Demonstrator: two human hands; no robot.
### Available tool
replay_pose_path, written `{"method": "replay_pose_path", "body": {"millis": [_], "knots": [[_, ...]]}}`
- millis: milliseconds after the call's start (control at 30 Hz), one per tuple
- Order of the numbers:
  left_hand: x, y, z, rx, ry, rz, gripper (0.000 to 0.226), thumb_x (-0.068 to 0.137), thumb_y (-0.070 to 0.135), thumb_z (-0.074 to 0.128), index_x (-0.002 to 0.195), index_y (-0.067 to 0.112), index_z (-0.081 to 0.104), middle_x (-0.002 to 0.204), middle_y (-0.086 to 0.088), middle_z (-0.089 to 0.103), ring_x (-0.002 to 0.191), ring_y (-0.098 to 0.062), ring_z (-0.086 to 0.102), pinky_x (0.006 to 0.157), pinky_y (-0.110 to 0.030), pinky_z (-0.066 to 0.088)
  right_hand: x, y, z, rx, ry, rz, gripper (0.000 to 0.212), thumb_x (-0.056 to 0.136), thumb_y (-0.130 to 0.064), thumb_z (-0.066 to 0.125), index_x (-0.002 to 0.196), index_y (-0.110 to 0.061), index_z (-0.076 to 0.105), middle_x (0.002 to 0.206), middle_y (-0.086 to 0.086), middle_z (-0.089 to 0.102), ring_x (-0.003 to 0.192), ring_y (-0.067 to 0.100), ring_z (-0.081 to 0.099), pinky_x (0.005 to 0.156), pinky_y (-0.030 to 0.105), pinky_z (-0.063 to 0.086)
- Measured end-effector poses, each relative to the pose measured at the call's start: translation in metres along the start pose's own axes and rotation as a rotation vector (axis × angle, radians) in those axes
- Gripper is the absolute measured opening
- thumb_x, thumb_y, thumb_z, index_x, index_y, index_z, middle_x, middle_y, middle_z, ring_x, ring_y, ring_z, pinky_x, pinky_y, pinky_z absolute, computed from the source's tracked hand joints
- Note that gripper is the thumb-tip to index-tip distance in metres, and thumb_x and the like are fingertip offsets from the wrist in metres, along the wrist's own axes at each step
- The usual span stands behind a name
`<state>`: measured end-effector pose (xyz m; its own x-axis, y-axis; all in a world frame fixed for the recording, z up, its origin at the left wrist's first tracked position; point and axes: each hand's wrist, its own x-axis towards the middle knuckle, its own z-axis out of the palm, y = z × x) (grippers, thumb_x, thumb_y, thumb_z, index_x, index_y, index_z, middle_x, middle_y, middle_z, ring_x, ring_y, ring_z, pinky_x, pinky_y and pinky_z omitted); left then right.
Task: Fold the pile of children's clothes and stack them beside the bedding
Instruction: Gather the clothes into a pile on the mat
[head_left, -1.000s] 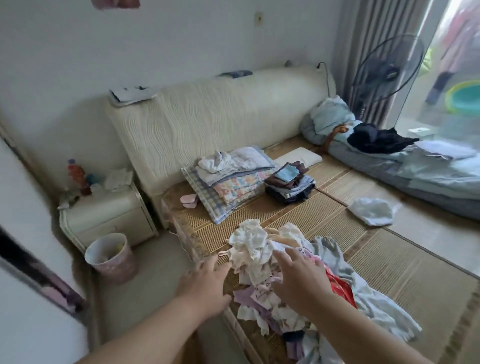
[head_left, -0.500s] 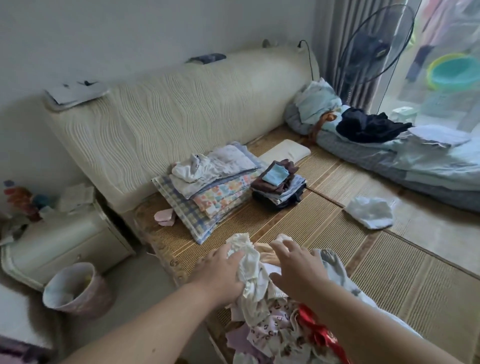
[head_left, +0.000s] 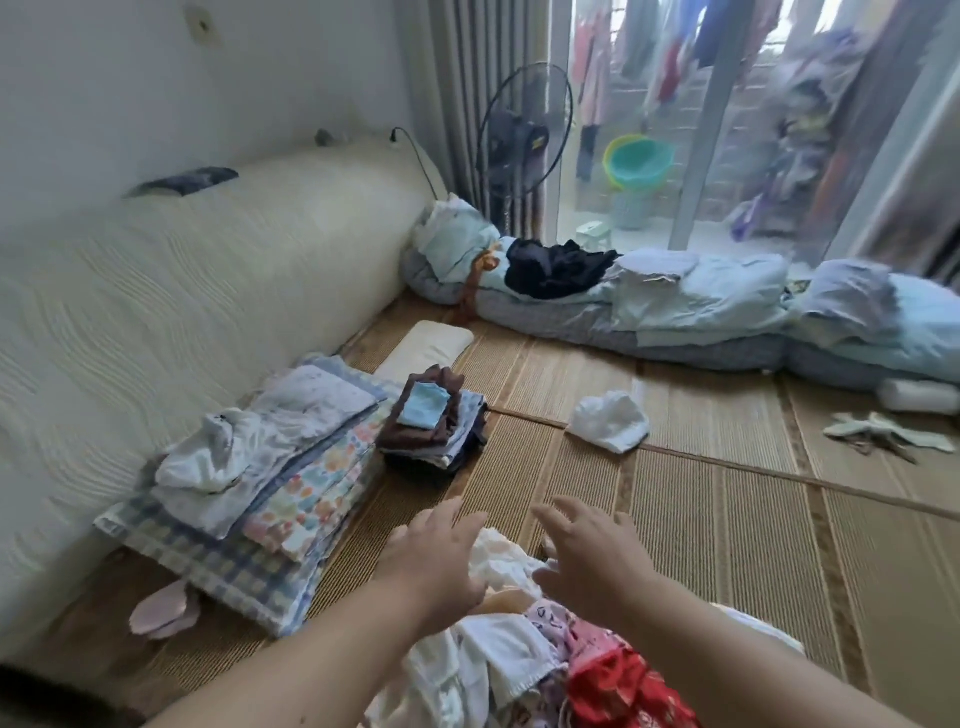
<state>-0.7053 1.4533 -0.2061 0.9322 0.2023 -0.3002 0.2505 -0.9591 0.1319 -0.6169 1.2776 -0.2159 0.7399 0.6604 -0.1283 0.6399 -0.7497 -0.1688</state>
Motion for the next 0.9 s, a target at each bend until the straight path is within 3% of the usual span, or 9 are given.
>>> {"method": "replay_pose_path", "body": {"millis": [267,367,467,900], "knots": [[0.054,-0.08,0.012,0.012,-0.073,0.344,0.1,0.061,0.083,0.011,0.149,0.037,0.018,0.16,0.003,0.013,0.146,-0.018,0.012,0.116,-0.044,0.016,0.05,-0.065,0.044,0.047,0.011,0.35,0.075,0.085,-0.053,0.054,0.148,-0.037,0.016,0.156,-0.003,0.025,0.142,0.019,0.027,0.112,0.059,0.011],[0.075,-0.114,0.009,0.039,-0.045,0.419,0.074,0.084,0.068,0.036,0.149,0.037,0.019,0.16,0.001,0.015,0.145,-0.017,0.014,0.116,-0.042,0.019,0.066,-0.094,0.053,0.051,0.028,0.431,0.076,0.085,-0.055,0.053,0.149,-0.037,0.015,0.157,-0.003,0.022,0.143,0.018,0.022,0.112,0.055,0.013],[0.094,-0.137,0.007,0.031,-0.055,0.463,0.073,0.087,0.057,0.05,0.149,0.037,0.019,0.16,0.002,0.014,0.146,-0.017,0.013,0.116,-0.042,0.018,0.076,-0.115,0.059,0.074,0.044,0.496,0.076,0.084,-0.055,0.053,0.149,-0.036,0.017,0.156,-0.003,0.023,0.143,0.019,0.021,0.114,0.052,0.018],[0.123,-0.142,0.086,-0.057,-0.088,0.396,0.074,0.084,0.064,0.039,0.149,0.037,0.018,0.159,0.002,0.018,0.144,-0.018,0.018,0.113,-0.042,0.021,0.093,-0.106,0.129,0.171,-0.007,0.538,0.072,0.086,-0.049,0.052,0.149,-0.035,0.019,0.157,-0.002,0.021,0.142,0.017,0.022,0.114,0.052,0.017]]}}
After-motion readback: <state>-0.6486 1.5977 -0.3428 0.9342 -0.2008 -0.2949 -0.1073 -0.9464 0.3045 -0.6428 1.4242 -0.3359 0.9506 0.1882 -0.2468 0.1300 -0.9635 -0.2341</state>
